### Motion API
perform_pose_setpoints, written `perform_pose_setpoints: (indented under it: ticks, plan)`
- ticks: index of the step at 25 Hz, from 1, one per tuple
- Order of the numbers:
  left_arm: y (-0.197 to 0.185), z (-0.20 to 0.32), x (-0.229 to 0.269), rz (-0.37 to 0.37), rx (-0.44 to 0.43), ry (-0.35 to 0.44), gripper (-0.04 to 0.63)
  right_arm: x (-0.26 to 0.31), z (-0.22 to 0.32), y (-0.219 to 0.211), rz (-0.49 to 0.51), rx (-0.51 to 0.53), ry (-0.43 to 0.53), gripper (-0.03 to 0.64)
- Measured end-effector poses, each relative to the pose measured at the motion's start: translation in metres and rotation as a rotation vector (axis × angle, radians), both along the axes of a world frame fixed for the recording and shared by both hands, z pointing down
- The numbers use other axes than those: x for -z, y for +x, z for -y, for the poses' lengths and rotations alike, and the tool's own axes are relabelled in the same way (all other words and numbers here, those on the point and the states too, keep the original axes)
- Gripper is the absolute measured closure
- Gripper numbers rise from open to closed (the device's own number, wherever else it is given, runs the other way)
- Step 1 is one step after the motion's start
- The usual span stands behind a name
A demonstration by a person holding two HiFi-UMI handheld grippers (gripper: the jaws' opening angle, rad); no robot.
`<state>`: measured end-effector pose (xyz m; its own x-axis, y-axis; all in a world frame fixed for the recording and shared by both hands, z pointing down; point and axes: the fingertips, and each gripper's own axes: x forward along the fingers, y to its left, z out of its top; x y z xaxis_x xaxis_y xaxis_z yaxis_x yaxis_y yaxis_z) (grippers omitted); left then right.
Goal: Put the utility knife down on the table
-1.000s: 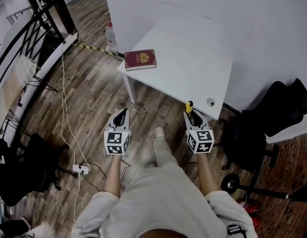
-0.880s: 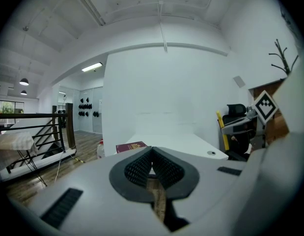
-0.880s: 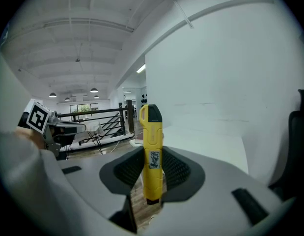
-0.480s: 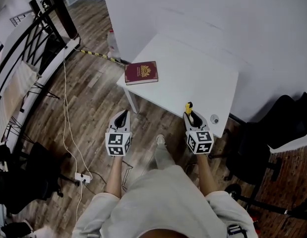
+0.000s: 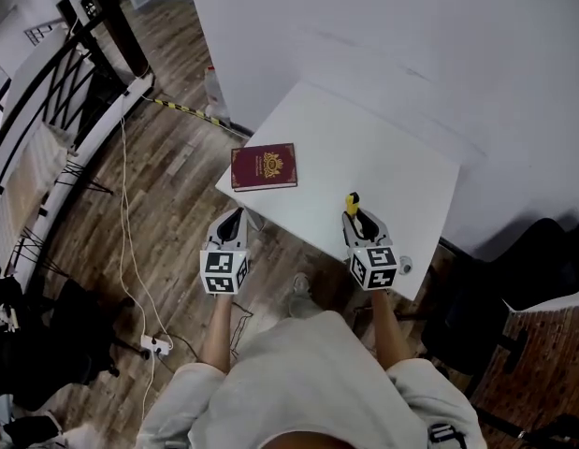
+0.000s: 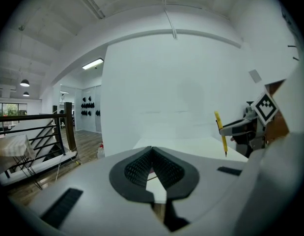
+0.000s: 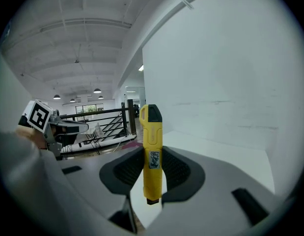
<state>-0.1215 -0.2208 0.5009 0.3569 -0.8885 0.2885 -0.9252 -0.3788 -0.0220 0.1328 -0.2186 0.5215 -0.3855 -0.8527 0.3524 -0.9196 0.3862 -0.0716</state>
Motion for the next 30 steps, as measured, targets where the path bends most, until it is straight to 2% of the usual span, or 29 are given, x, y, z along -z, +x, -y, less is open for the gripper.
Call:
perform_pose_setpoints:
  ticks: [11, 22, 30]
  plan:
    - [0.005, 0.083, -0.008, 0.006, 0.052, -0.028, 0.588, -0.013, 0.093, -0.004, 0.004, 0.068, -0.038, 0.507]
    - [-0.009, 0.108, -0.029, 0.01, 0.08, -0.085, 0.588, -0.038, 0.127, -0.015, 0.002, 0.092, -0.105, 0.508]
    - [-0.015, 0.131, -0.051, 0.006, 0.036, -0.132, 0.589, -0.058, 0.142, -0.025, -0.013, 0.066, -0.156, 0.506]
